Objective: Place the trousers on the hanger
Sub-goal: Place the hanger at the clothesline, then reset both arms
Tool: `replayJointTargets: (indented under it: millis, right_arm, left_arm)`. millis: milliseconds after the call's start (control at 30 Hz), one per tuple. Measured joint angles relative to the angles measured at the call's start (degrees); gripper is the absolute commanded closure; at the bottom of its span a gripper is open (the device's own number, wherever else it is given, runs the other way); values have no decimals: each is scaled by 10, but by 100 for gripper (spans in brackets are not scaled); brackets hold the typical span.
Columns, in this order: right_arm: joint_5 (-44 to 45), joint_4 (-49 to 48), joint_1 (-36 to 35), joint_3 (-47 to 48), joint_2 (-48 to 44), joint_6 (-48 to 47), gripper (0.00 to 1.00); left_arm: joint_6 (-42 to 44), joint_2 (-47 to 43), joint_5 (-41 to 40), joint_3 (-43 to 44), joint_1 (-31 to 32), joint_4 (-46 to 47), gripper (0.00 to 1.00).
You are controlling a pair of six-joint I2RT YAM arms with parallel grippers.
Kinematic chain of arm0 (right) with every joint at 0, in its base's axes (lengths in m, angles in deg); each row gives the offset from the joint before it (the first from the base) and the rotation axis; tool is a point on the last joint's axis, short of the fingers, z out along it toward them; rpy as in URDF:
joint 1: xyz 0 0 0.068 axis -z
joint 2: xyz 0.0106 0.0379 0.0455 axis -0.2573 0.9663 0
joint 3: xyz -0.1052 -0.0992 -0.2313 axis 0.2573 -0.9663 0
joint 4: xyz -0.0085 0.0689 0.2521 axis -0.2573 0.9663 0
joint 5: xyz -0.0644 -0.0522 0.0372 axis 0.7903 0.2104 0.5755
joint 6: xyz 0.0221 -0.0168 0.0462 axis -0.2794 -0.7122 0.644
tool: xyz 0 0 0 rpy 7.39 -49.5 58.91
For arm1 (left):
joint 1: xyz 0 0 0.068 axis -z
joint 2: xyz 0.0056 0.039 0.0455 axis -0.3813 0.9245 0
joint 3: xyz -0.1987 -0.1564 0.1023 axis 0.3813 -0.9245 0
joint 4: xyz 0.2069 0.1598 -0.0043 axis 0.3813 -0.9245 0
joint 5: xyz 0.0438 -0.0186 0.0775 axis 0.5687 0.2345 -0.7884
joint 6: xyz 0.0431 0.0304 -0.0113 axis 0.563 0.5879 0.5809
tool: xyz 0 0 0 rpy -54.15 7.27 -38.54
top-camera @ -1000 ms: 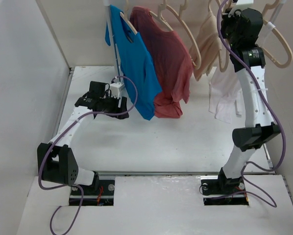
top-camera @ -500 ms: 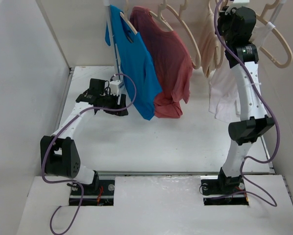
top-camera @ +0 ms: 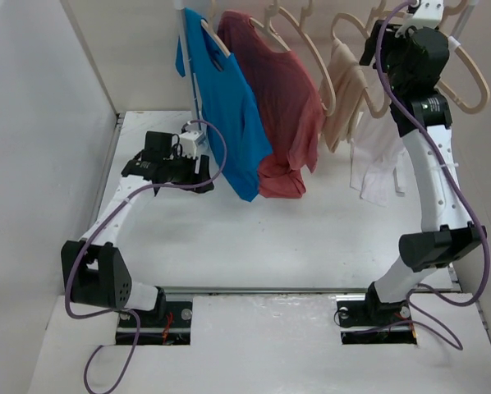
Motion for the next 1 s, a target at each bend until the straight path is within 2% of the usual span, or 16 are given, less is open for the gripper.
replayJointTargets:
  millis: [67,267,433,633,733,800,900,1000]
  right_arm:
    - [-2,5,0,-12,-15,2,1]
    - [-13,48,0,-42,-66,14,1]
    - [22,60,0,-217,-238,71,1]
    - [130,51,0,-514,-578,262,1]
    - [150,77,1,-658,-724,382,1]
    - [145,110,2,-743,-777,462,1]
    - [120,174,2,-821,-795,546,1]
    - [100,220,2,-842,-797,599,1]
  left_arm:
    - [1,-10,-2,0,0,0,39]
    - [2,-38,-19,0,-12,0,38]
    - [2,-94,-27,-23,-52,11,38]
    - [-11,-133,-75,-72,-87,22,38]
    - [-21,-133,-102,-83,-95,27,38]
    - [-27,-133,-113,-84,-96,31,38]
    - [-34,-135,-116,-87,-96,41,38]
    - [-38,-144,-118,-96,-96,45,38]
